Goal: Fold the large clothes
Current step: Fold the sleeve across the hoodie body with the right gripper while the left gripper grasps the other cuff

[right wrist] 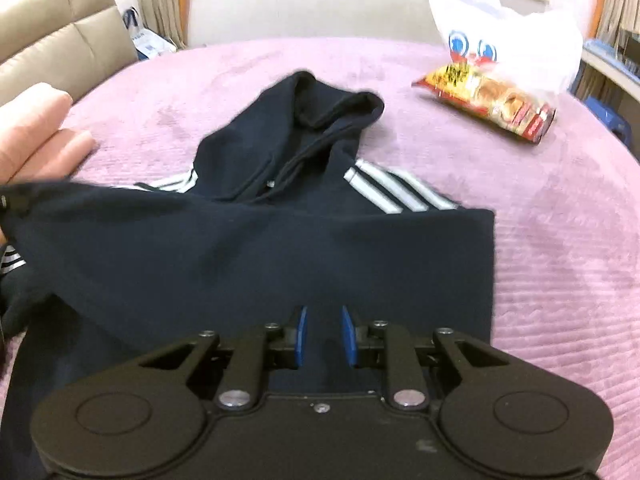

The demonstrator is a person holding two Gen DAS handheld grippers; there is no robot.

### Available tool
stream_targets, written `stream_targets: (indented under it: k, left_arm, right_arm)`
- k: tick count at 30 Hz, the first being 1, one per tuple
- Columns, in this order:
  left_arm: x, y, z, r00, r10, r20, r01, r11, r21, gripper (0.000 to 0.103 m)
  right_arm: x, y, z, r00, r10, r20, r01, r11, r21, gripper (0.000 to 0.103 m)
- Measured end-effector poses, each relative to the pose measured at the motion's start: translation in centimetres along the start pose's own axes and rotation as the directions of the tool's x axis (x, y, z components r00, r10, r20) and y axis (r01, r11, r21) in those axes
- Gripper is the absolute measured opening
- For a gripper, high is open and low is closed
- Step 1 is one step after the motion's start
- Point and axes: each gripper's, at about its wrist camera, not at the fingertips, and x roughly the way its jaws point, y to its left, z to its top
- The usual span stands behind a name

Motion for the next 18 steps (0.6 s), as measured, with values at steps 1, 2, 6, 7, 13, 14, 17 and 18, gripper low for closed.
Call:
stream_targets:
  k: [1,2,6,7,13,14,17,18]
  left_arm:
    - [1.3,0.6,-0.7,0.997,0.029,-0.068,-0.029,1.0,0.005,0.017]
    - [2.4,1.2,-1.7,0.989,0.05,-0.141,-0.05,0.999,0.005,0.017]
    - [-1.0,2.9,-4.7,0.992,0.031,-0.119,-0.031,1.0,0.002,0.031]
    - [-2.5,3.5,-5.0,0.994,0.042,-0.1,-0.043,0.999,-0.005,0.033]
    - [-13.3,6.6,-9.5,0.984,0.178,-0.025,-0.176,0.981,0.078,0.039]
    - [-14.5,7.1,-10.3,0.979,0.199,-0.038,-0.194,0.976,0.101,0.039]
    - [-16.3,7.9,-12.5,0.966,0.241,-0.091,-0.221,0.957,0.188,0.04]
    - [-16.3,8.0,-12.9,0.962,0.254,-0.102,-0.227,0.948,0.223,0.04]
  right_arm:
    - [1.3,0.2,-0.3,0.999,-0.014,-0.048,0.014,1.0,0.008,0.025]
    - [2.7,0.4,-0.7,0.994,-0.024,-0.106,0.026,1.0,0.015,0.026]
    - [4.0,1.7,-0.4,0.983,-0.073,-0.166,0.068,0.997,-0.033,0.029]
    - [4.0,1.8,-0.2,0.982,-0.075,-0.174,0.071,0.997,-0.033,0.03]
    - [0.1,2.1,-0.8,0.99,-0.027,-0.139,0.032,0.999,0.032,0.031]
    - [-1.0,2.5,-1.3,0.992,-0.021,-0.127,0.025,0.999,0.033,0.035]
    - [-3.7,4.2,-3.9,0.99,0.01,-0.141,-0.003,0.999,0.044,0.036]
    - [-4.5,4.8,-5.1,0.987,0.028,-0.155,-0.02,0.999,0.05,0.036]
